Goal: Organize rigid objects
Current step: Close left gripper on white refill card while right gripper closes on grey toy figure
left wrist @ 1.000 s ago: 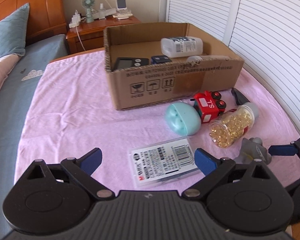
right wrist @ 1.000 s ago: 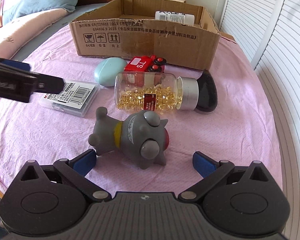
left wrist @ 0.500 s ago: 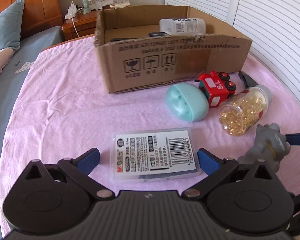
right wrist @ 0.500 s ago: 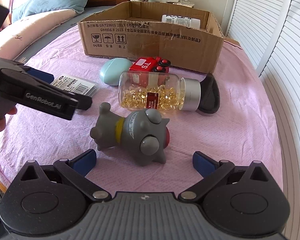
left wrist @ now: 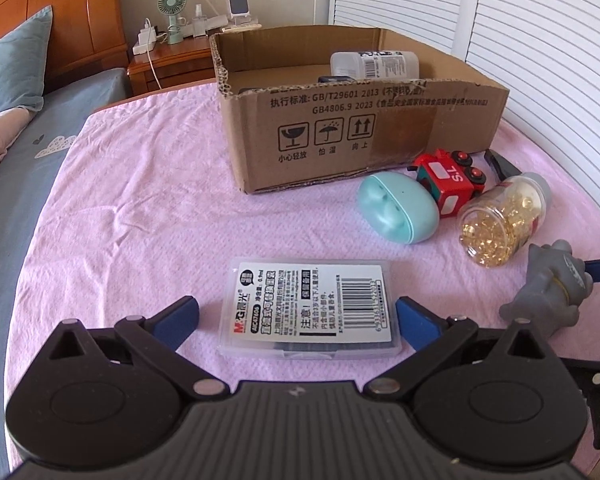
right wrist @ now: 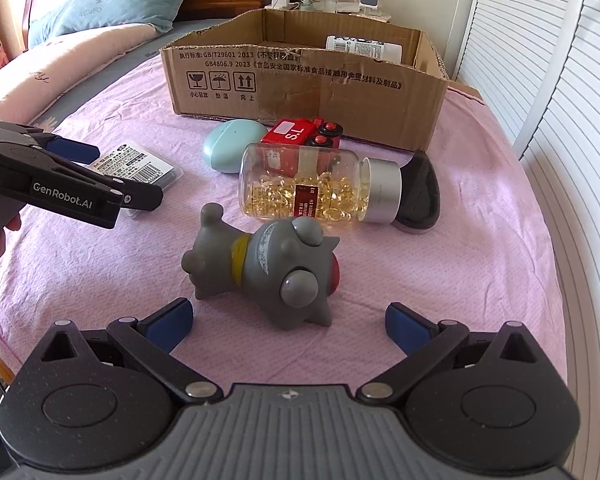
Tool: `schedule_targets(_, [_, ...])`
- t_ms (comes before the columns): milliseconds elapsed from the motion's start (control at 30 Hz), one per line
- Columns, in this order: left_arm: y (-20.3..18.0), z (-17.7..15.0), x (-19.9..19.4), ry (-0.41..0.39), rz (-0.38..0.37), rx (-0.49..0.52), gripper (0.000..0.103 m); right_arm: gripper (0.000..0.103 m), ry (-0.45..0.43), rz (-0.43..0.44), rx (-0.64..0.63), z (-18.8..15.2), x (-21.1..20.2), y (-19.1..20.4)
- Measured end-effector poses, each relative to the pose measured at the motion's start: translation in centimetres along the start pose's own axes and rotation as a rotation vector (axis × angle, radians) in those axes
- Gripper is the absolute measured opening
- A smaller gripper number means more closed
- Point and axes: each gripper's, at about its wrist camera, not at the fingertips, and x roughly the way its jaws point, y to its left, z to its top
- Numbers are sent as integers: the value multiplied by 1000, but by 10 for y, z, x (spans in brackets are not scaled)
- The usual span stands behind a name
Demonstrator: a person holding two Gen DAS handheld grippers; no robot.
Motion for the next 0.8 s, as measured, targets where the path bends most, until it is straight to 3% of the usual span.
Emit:
schedule_targets(300, [-5,4,2,17,-37,39,102,103,1,13,-13,1,0,1])
schedule_targets(500, [-6,2,2,10,-44,45,102,103,7,88,-53,7,2,18])
schedule_targets(800, [-3,2,1,7,-55,56,102,103,-5,81,12,19,8,15])
